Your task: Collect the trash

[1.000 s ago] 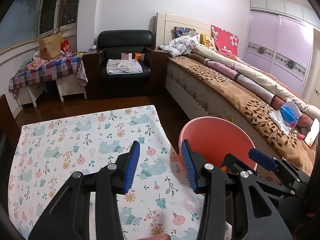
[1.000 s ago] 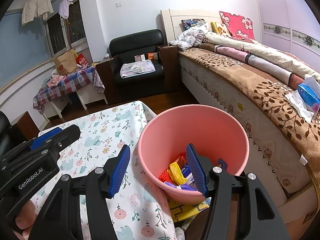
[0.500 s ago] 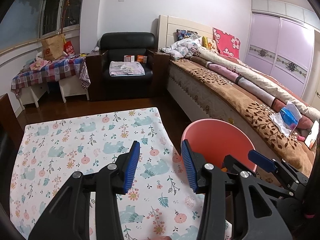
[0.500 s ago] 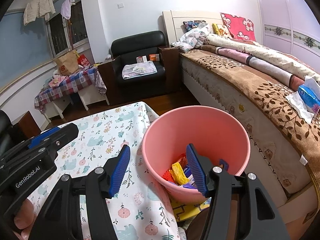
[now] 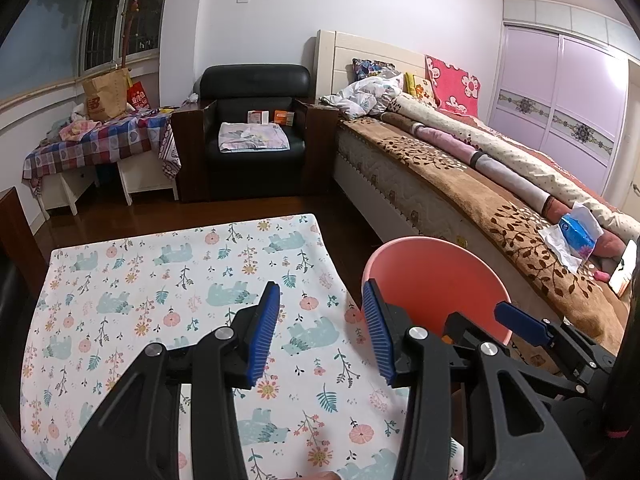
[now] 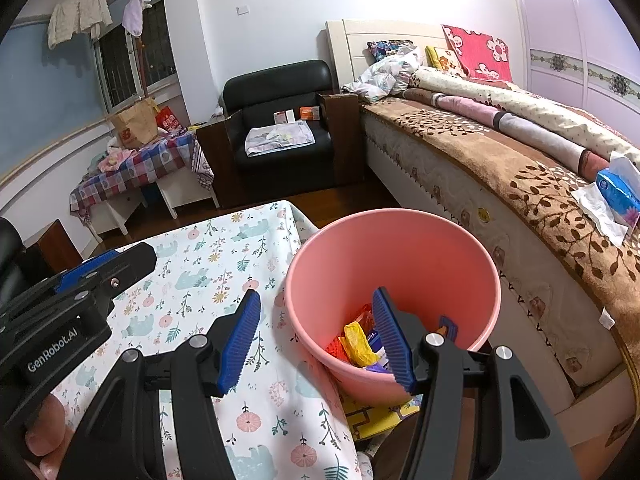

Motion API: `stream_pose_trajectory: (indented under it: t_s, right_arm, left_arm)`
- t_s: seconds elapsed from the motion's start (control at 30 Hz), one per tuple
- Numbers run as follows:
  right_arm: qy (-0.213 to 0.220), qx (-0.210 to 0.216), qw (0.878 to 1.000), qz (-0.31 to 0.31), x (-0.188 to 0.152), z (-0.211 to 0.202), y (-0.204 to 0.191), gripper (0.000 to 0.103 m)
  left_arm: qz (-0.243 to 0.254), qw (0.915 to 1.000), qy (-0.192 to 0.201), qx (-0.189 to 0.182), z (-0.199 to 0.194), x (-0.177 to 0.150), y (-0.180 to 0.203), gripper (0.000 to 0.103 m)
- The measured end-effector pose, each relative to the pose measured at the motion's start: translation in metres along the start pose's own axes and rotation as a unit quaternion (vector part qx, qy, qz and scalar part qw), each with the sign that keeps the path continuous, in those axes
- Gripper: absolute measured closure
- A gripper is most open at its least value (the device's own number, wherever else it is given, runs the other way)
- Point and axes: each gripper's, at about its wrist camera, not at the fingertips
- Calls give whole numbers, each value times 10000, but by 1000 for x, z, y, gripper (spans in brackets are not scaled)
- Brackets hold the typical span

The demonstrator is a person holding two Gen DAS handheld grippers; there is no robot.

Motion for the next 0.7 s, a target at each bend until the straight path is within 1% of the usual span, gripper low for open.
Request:
stream_pose_trajectory:
  t_s: [0.7]
  right_arm:
    - [19,-3,10000,8,1,-2,1,45]
  left_arm:
    - [20,10000,-17,1,-1,0,-1,59]
Point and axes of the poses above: each gripper's, at about its wrist camera, not at the fingertips, and z roughly the way its jaws point, y to its right, x to its top, and after that the axes turned 6 degrees about -y, right-handed
